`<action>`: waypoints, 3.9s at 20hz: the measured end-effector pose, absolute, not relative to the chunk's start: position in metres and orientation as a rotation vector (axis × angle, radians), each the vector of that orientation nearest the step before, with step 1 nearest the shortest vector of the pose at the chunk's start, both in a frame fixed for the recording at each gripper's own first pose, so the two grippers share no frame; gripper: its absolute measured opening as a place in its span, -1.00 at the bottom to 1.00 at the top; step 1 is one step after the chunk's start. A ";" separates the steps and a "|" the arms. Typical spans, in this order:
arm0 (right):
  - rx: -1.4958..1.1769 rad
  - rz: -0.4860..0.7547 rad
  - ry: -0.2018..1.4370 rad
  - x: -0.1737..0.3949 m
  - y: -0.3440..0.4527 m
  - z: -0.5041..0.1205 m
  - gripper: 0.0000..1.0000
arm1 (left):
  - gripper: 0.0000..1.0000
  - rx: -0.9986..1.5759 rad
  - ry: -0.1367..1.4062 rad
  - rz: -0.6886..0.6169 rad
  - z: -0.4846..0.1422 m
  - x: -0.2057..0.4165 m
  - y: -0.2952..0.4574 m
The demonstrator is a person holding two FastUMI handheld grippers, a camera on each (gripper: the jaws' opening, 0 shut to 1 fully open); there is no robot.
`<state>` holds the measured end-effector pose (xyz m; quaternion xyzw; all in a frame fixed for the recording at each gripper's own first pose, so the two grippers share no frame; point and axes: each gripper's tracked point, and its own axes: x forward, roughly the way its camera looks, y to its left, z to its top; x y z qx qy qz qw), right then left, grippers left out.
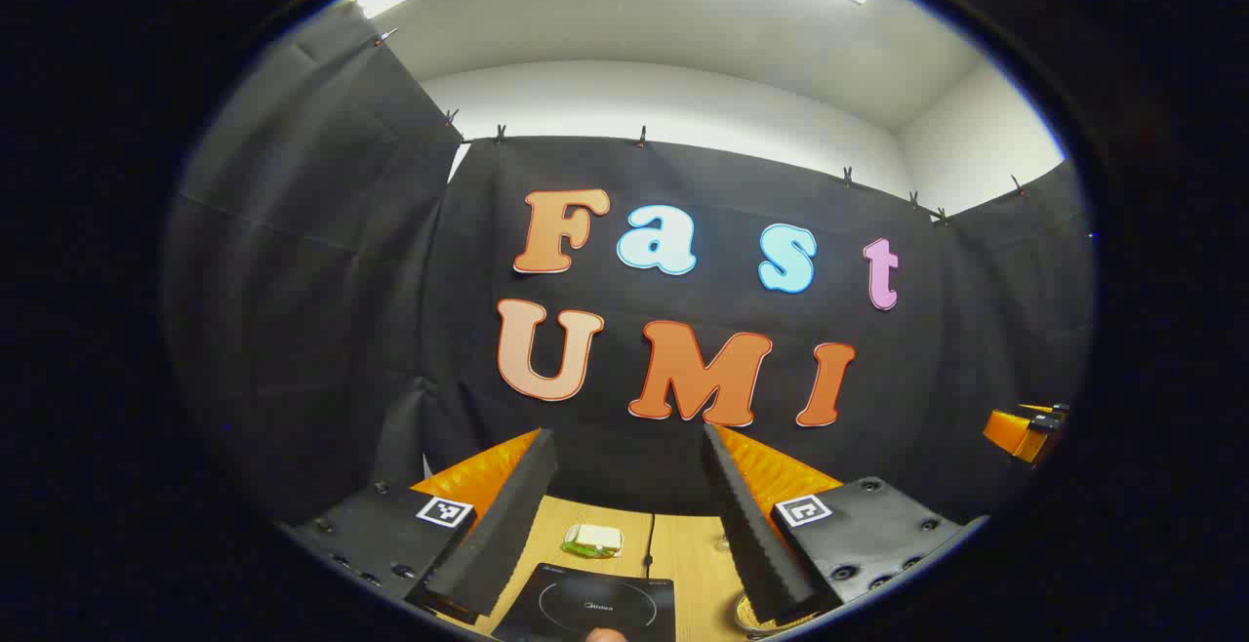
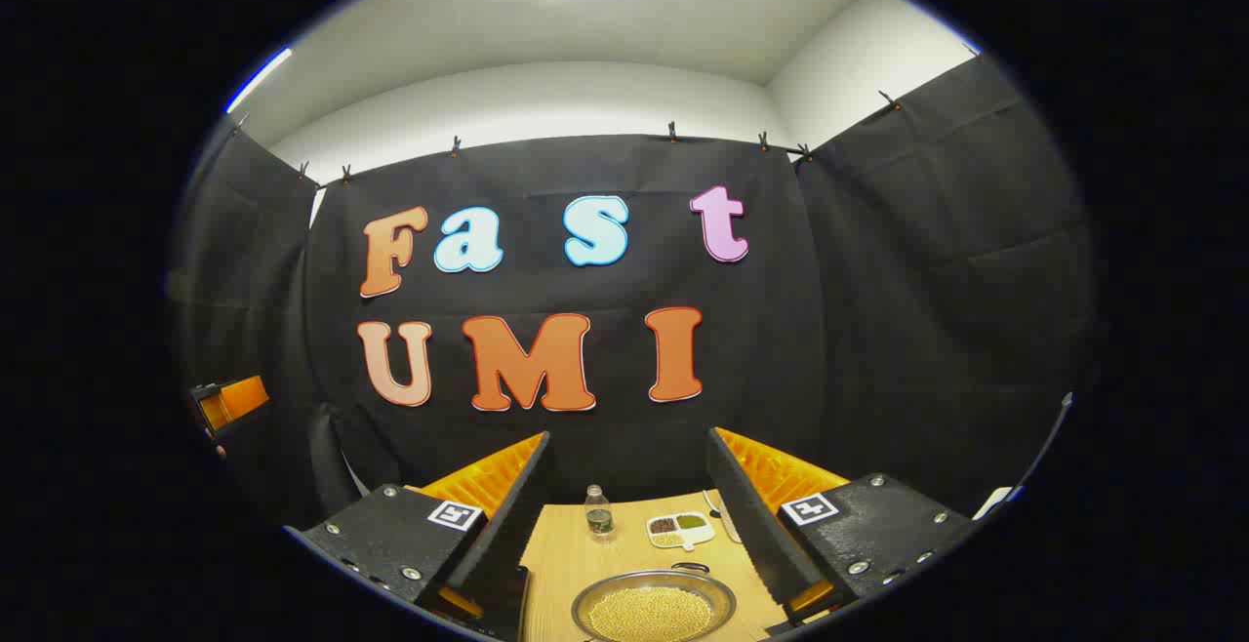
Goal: First push the handle of the pot to place it horizontally, then grasp the pot with both hands and set it on the induction cooktop.
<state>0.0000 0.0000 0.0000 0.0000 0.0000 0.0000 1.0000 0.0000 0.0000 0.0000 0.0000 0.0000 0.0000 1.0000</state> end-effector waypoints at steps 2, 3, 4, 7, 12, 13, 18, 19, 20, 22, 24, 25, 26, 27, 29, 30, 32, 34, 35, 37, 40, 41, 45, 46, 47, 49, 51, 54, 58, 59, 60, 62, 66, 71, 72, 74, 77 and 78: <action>-0.004 -0.009 -0.001 0.000 -0.004 0.001 0.92 | 0.94 -0.003 -0.001 -0.002 -0.001 0.003 -0.001; -0.005 -0.011 -0.002 0.000 -0.004 0.001 0.92 | 0.94 -0.004 -0.002 -0.006 -0.001 0.003 -0.002; -0.006 -0.012 -0.002 0.000 -0.004 0.002 0.92 | 0.94 -0.006 -0.006 -0.010 0.000 0.004 -0.003; -0.017 -0.017 -0.003 0.000 -0.005 0.001 0.92 | 0.93 -0.002 -0.010 -0.017 0.001 0.005 -0.005; -0.037 -0.004 -0.012 0.000 0.001 0.004 0.92 | 0.94 -0.001 -0.008 -0.010 0.000 0.006 0.000; -0.036 -0.002 -0.015 0.000 0.001 0.005 0.92 | 0.94 0.001 -0.007 -0.008 0.001 0.007 0.001; -0.029 0.000 -0.019 0.001 0.002 0.006 0.91 | 0.94 0.018 -0.020 0.010 0.004 0.010 0.005; -0.031 -0.001 -0.018 0.000 0.002 0.005 0.91 | 0.94 0.019 -0.018 0.006 0.003 0.009 0.003; -0.032 -0.002 -0.017 0.000 0.002 0.004 0.91 | 0.94 0.018 -0.018 0.001 0.004 0.009 0.001; -0.030 -0.003 -0.014 0.001 0.002 0.003 0.92 | 0.94 0.016 -0.018 -0.007 0.004 0.011 0.000; -0.027 -0.004 -0.012 0.000 0.000 0.001 0.92 | 0.96 0.019 -0.020 -0.013 0.005 0.013 -0.004; -0.024 -0.005 -0.010 0.000 0.000 0.001 0.92 | 0.94 0.021 -0.021 -0.015 0.006 0.014 -0.005; -0.019 -0.010 -0.009 0.000 -0.002 0.001 0.91 | 0.94 0.023 -0.022 -0.019 0.005 0.014 -0.007; -0.015 -0.012 -0.008 0.000 -0.004 0.000 0.91 | 0.94 0.024 -0.022 -0.024 0.005 0.015 -0.009; -0.011 -0.006 0.001 0.000 -0.003 -0.003 0.99 | 0.94 0.024 -0.020 -0.036 0.004 0.015 -0.014; -0.010 -0.007 0.003 0.000 -0.004 -0.004 0.70 | 0.94 0.025 -0.019 -0.040 0.004 0.015 -0.016; -0.011 -0.002 0.012 0.001 -0.004 -0.008 0.70 | 0.94 0.030 -0.018 -0.041 0.002 0.017 -0.016; -0.010 0.008 0.022 0.001 -0.002 -0.012 0.55 | 0.94 0.034 -0.015 -0.042 0.001 0.017 -0.017; -0.008 0.015 0.025 0.001 0.000 -0.013 0.42 | 0.94 0.035 -0.014 -0.041 0.001 0.016 -0.017; -0.005 0.025 0.030 0.001 0.002 -0.015 0.22 | 0.94 0.033 -0.008 -0.039 -0.002 0.017 -0.016; -0.008 0.030 0.041 0.003 0.002 -0.020 -0.13 | 0.94 0.025 -0.003 -0.032 -0.003 0.018 -0.012; -0.009 0.032 0.047 0.001 0.003 -0.023 -0.22 | 0.94 0.023 -0.001 -0.031 -0.004 0.017 -0.011; 0.011 0.051 0.078 0.001 0.006 -0.036 -0.76 | 0.94 0.023 0.010 -0.027 -0.009 0.018 -0.010; 0.011 0.051 0.087 0.000 0.005 -0.040 -0.89 | 0.94 0.024 0.012 -0.028 -0.010 0.018 -0.009; 0.010 0.050 0.097 0.002 0.004 -0.045 -0.94 | 0.94 0.025 0.014 -0.027 -0.011 0.017 -0.009; 0.007 0.054 0.126 -0.001 0.005 -0.057 -1.00 | 0.94 0.026 0.015 -0.026 -0.011 0.017 -0.009; -0.001 0.061 0.150 0.000 0.007 -0.067 -1.00 | 0.94 0.023 0.016 -0.025 -0.011 0.019 -0.009; 0.004 0.073 0.178 -0.003 0.011 -0.078 -1.00 | 0.94 0.010 0.015 -0.032 -0.010 0.017 -0.011; -0.011 0.079 0.242 -0.009 0.013 -0.110 -1.00 | 0.94 0.018 0.018 -0.028 -0.013 0.017 -0.009; -0.015 0.084 0.260 -0.011 0.014 -0.117 -1.00 | 0.94 0.018 0.021 -0.027 -0.014 0.018 -0.009; -0.019 0.092 0.279 -0.013 0.017 -0.125 -1.00 | 0.94 0.017 0.023 -0.029 -0.015 0.018 -0.010; -0.029 0.100 0.316 -0.015 0.017 -0.141 -1.00 | 0.94 0.013 0.028 -0.031 -0.016 0.018 -0.011; -0.007 0.100 0.370 -0.019 0.011 -0.164 -1.00 | 0.94 0.027 0.035 -0.024 -0.019 0.017 -0.009; -0.018 0.085 0.457 -0.033 -0.009 -0.205 -1.00 | 0.94 0.052 0.042 -0.019 -0.020 0.012 -0.011; -0.017 0.081 0.477 -0.036 -0.013 -0.214 -1.00 | 0.94 0.056 0.042 -0.020 -0.020 0.011 -0.013; -0.015 0.073 0.516 -0.043 -0.021 -0.230 -1.00 | 0.94 0.064 0.048 -0.024 -0.022 0.010 -0.015; -0.019 0.063 0.572 -0.056 -0.029 -0.255 -1.00 | 0.94 0.073 0.056 -0.027 -0.025 0.008 -0.018; -0.022 0.060 0.592 -0.059 -0.031 -0.263 -1.00 | 0.94 0.075 0.059 -0.026 -0.026 0.008 -0.018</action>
